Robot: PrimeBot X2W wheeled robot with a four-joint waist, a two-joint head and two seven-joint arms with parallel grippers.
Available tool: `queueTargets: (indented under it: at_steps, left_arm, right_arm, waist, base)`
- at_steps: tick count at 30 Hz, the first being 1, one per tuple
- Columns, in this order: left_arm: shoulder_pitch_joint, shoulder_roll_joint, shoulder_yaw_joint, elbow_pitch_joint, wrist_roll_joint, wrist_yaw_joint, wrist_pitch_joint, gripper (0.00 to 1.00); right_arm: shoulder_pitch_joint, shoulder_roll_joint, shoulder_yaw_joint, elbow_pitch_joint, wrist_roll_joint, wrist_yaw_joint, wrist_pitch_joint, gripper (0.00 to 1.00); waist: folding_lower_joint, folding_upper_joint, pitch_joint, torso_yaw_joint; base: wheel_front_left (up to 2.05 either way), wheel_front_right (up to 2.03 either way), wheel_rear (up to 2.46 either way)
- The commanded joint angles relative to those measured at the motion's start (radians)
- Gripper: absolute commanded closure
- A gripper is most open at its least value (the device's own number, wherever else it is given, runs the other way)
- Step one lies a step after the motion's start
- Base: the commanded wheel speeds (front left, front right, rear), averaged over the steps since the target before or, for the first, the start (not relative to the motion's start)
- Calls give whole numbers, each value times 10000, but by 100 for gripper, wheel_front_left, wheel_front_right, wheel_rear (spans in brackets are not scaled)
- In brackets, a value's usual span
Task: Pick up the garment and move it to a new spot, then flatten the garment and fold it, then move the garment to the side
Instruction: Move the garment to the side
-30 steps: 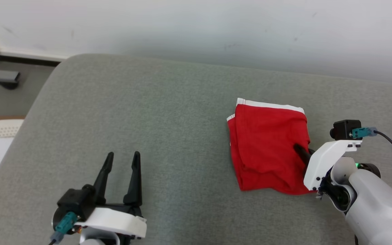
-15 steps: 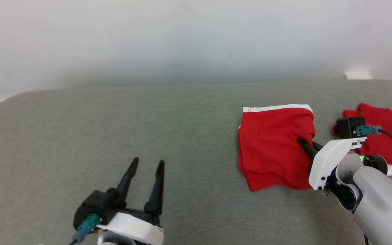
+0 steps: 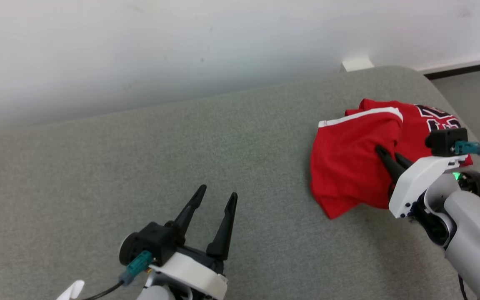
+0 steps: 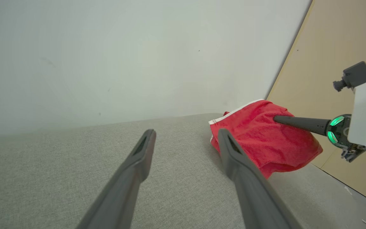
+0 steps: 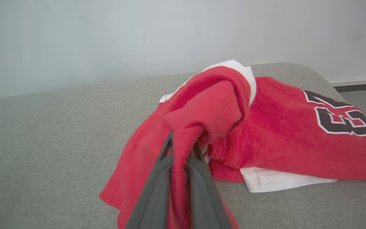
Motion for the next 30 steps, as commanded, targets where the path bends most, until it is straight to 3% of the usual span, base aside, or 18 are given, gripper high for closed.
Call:
queueTargets:
  at_steps: [1, 16, 21, 26, 30]
  left_arm:
    - [-163, 56, -37, 40, 88, -22, 6, 0]
    - [-820, 56, -14, 236, 488, -169, 6, 0]
    - [-993, 55, -61, 250, 587, -231, 6, 0]
    - [-1150, 57, -121, 279, 612, -259, 6, 0]
    - [-1186, 57, -48, 328, 686, -284, 6, 0]
  right_arm:
    - [-286, -120, 124, -110, 42, 2, -136, 100]
    - [-2362, -2338, 1546, -1810, 94, 1, -559, 100]
    - [-2652, -3227, 2111, -2275, 408, 1, -13, 100]
    - [-2601, -4113, 2541, -2097, 704, 1, 297, 100]
    - [-2603, -4460, 2687, -1424, 741, -1, 39, 100]
  waist:
    - [0, -1, 440, 35]
    - [0, -1, 2197, 563]
    - [0, -1, 2476, 644]
    - [0, -1, 2693, 768]
    - [0, -1, 2860, 798]
  base:
    - [0, 0, 0]
    - [0, 0, 0]
    - [0, 0, 0]
    - [0, 0, 0]
    - [0, 0, 0]
